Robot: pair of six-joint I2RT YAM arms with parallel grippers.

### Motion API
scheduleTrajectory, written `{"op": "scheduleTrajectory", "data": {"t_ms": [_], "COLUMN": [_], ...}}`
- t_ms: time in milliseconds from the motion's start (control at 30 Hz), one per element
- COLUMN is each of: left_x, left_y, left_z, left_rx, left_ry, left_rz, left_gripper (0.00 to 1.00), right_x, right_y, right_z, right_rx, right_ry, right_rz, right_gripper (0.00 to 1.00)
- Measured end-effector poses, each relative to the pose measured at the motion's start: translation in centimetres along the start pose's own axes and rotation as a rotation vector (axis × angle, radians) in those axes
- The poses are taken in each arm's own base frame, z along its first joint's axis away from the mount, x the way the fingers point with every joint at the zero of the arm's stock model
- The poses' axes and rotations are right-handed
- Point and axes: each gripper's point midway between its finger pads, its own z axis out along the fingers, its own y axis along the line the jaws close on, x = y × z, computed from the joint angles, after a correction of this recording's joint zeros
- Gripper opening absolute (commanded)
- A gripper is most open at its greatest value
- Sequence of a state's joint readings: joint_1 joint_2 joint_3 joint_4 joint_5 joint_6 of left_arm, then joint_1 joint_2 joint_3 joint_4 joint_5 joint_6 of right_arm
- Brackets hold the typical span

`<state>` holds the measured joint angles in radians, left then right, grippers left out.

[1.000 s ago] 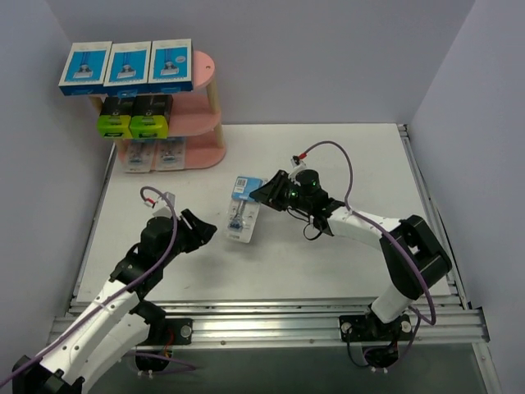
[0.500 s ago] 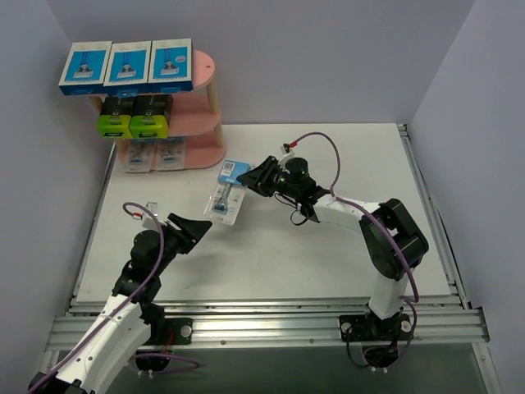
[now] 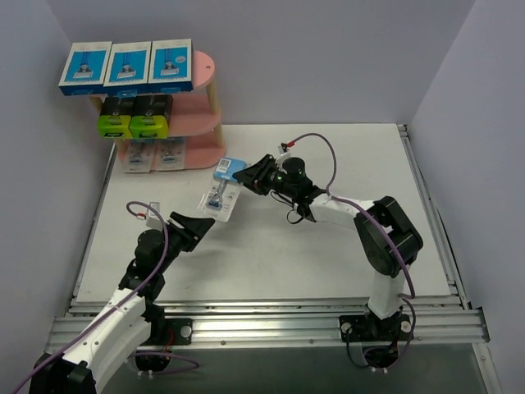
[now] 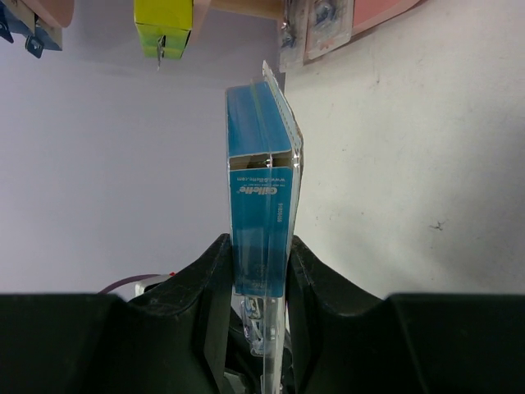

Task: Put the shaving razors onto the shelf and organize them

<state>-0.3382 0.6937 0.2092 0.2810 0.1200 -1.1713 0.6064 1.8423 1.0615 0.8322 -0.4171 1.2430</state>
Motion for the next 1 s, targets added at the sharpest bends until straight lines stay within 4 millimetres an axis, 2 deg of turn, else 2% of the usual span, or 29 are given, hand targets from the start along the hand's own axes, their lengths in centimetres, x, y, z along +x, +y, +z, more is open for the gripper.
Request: {"op": "scheduleTrajectory", "data": {"t_ms": [267,367,533,733,1000], "left_x": [-0.2,-0.4,-0.6,-0.7,-1.2], "left_y": [-0.6,-1.2,-1.6,-1.6,-1.9], "left_z": [0.2,0.1,-0.3,-0.4,-0.5], "left_rx": [0.041,0.065,0.103,0.115,0.138], "left_ry": [-0.015,-0.025,-0.041,-0.055,-0.081], "left_rz": [-0.023,-0.032,-0.055,-0.088,-0.137], "left_gripper": [0.57,0.53,0.38,0.30,0.03], "right_x": [1.7,2.3,2.9,3.2,3.2], "right_y": [1.8,2.2,2.4,2.2,2.1], "right_z": [0.6,0.7,1.0,1.2,1.6], "right_rx": [-0.037,-0.049,-0.058,-0.051,-0.069], "right_ry": [0.031,0.039,0.045,0.042,0.037], "right_rz": [0.010,0.021,0.038,0.046,0.066], "right_gripper": [0.00,0.00,0.00,0.00,0.00]}}
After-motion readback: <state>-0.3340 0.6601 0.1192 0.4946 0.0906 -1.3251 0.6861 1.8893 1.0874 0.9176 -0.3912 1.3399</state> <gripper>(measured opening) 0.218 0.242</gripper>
